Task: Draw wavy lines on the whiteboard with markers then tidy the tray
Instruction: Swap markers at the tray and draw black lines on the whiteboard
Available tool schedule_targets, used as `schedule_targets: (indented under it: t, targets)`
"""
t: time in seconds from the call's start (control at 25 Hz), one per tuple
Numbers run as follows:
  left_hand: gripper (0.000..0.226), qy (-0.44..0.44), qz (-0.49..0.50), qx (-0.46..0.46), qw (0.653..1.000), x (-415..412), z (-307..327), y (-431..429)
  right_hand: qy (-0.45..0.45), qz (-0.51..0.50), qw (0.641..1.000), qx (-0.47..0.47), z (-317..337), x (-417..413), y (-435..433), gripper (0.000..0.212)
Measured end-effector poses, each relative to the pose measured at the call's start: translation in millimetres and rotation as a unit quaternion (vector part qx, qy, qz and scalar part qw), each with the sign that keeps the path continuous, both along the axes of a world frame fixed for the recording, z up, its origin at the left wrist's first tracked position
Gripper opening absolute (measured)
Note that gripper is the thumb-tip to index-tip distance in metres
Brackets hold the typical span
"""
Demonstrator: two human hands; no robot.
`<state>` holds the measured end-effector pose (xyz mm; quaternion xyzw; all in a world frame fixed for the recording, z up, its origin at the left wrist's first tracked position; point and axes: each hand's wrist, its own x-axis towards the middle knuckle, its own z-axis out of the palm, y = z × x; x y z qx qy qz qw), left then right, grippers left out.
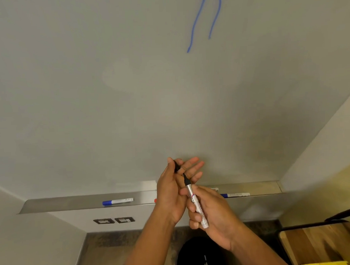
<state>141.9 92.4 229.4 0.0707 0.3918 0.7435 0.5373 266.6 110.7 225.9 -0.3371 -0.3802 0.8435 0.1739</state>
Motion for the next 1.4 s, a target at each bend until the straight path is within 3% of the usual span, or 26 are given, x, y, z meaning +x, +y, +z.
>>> schedule_targets:
  t: [0.16,0.28,0.4,0.48,0.64,0.8,0.96,1.08,1.28,1.32,1.4]
  targets:
    - [0.038,-0.045,-0.007,0.041,0.998,-6,9,0,0.033,-0.027,0.997,0.069,16,-1,1,0.029]
    - [0.03,-0.029,-0.005,0.078,0.997,-11,24,-1,0.035,-0.044,0.979,0.196,39,0,5,0.023]
    - [0.03,0.08,0.023,0.096,0.992,-18,47,-1,0.052,-0.08,0.939,0.329,74,-2,15,0.02]
    - [0.034,0.173,0.049,0.108,0.978,-23,68,1,0.067,-0.117,0.908,0.397,97,-5,26,0.034]
    - [0.032,0.354,0.118,0.147,0.916,-35,125,8,0.141,-0.161,0.845,0.49,147,-9,45,0.033]
    - [0.019,0.491,0.213,0.195,0.822,-48,183,20,0.195,-0.18,0.777,0.57,198,-12,64,0.018]
    - [0.019,0.6,0.299,0.231,0.705,-64,244,34,0.237,-0.183,0.72,0.625,250,-11,84,0.036]
    - [0.023,0.673,0.341,0.249,0.608,-76,291,47,0.232,-0.202,0.655,0.69,287,-11,98,0.044]
    - [0.035,0.795,0.376,0.229,0.418,-95,356,73,0.209,-0.347,0.54,0.738,347,-18,113,0.014]
    - [0.038,0.81,0.386,0.219,0.383,-99,369,78,0.215,-0.359,0.525,0.741,357,-20,117,0.014]
    - [0.037,0.826,0.412,0.203,0.326,-106,394,90,0.227,-0.37,0.537,0.723,377,-25,126,0.013]
